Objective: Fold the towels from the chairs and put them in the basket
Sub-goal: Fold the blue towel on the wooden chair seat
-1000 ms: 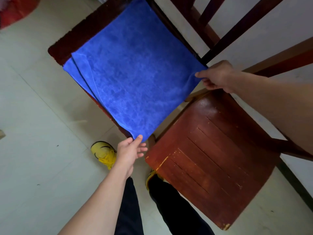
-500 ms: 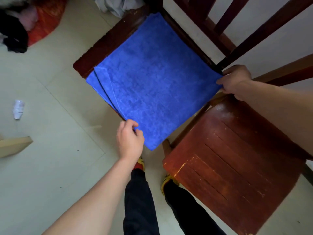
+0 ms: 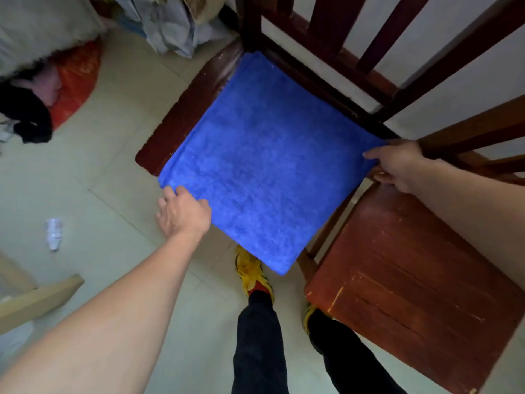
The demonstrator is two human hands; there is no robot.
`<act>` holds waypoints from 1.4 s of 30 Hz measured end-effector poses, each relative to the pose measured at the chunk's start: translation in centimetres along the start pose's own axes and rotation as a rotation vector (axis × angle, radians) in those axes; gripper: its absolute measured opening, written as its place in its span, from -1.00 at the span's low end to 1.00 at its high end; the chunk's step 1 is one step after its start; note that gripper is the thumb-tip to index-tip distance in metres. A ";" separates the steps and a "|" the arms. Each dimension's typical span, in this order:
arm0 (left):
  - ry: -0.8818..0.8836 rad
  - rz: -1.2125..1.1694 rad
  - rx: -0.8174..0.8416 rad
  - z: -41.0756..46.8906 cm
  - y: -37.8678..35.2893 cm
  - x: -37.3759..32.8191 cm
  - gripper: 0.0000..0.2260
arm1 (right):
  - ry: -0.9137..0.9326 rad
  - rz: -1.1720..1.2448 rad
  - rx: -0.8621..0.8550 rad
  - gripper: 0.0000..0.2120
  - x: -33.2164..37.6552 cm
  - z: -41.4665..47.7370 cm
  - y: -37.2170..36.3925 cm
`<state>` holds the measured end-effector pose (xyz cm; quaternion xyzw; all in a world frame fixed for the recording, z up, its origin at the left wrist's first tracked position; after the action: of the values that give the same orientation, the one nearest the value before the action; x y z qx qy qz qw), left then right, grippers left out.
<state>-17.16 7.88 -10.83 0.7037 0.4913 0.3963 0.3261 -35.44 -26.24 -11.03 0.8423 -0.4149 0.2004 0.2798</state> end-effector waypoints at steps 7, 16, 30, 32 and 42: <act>0.525 -1.048 0.533 -4.7 -5.2 -1.3 -0.41 | -0.100 0.086 -0.039 -0.50 -0.2 0.6 -0.6; 0.587 -1.514 0.924 -14.0 -11.9 -7.2 -0.68 | -0.150 0.162 0.010 -0.56 -1.5 2.1 -0.8; 0.788 -1.548 0.751 -17.9 -4.5 -3.2 -0.80 | 0.077 0.286 -0.005 -0.70 4.3 -4.3 -1.7; 0.816 -1.622 0.680 -16.5 -2.4 -1.9 -0.79 | 0.093 0.290 0.013 -0.74 6.2 -5.2 -3.5; 0.843 -1.907 0.655 -3.5 3.2 3.6 -0.87 | 0.023 0.295 0.095 -0.81 13.2 -4.8 -17.3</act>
<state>-18.14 10.52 -5.56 -0.1059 0.9884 0.0397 0.1014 -14.32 -22.32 -5.16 0.7822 -0.5209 0.2683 0.2118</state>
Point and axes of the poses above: each hand's wrist, its own z-axis towards the middle knuckle, its own y-axis out of the back of the hand, x = y × z, the point moved 3 cm from there along z, towards the middle knuckle, and after that the axes turned 14 degrees about z, right-handed, at the moved point
